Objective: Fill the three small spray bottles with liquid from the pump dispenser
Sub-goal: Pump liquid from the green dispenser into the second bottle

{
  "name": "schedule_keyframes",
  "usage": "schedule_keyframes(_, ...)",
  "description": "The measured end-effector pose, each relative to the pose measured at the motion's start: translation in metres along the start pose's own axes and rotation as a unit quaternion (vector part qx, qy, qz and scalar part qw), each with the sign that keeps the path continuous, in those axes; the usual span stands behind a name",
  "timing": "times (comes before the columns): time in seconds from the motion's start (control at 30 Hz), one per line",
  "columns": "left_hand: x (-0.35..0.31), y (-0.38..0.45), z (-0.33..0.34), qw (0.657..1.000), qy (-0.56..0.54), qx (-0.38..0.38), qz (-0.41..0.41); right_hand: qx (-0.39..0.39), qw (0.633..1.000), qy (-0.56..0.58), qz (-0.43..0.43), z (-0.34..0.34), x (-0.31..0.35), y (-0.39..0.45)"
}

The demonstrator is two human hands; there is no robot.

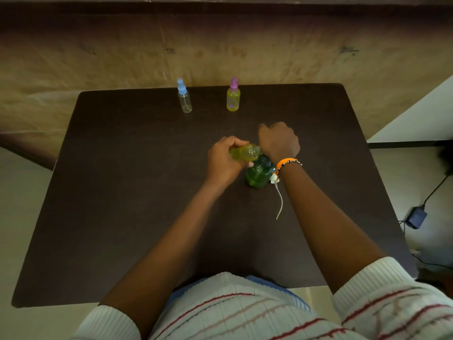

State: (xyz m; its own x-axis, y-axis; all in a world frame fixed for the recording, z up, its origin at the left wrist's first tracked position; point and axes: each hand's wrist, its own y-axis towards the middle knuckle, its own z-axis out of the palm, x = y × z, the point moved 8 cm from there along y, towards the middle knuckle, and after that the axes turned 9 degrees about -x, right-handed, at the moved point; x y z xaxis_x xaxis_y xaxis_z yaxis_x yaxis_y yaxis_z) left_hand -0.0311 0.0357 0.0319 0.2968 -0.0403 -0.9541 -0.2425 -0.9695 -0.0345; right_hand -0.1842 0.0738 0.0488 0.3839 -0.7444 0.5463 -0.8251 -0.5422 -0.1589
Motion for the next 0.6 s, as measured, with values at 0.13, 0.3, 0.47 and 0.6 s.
schedule_keyframes(0.13, -0.0007, -0.0006, -0.0015, 1.000, -0.006, 0.003, -0.002, 0.011, 1.000, -0.012, -0.008, 0.0000, 0.0019, -0.0014)
schedule_keyframes(0.3, -0.0006, -0.0002, -0.0029, 1.000, -0.021, 0.008, -0.007, 0.060, 0.997, -0.039, -0.010, 0.0024, 0.0076, -0.0008)
schedule_keyframes(0.47, -0.0004, -0.0001, -0.0017, 1.000, -0.025, 0.011, -0.008, 0.050, 0.999, -0.020, 0.006, 0.0037, 0.0021, 0.0021)
schedule_keyframes(0.6, 0.0033, 0.0014, -0.0003, 1.000, -0.016, 0.006, -0.008, 0.003, 1.000, 0.007, 0.019, 0.0012, -0.0019, 0.0005)
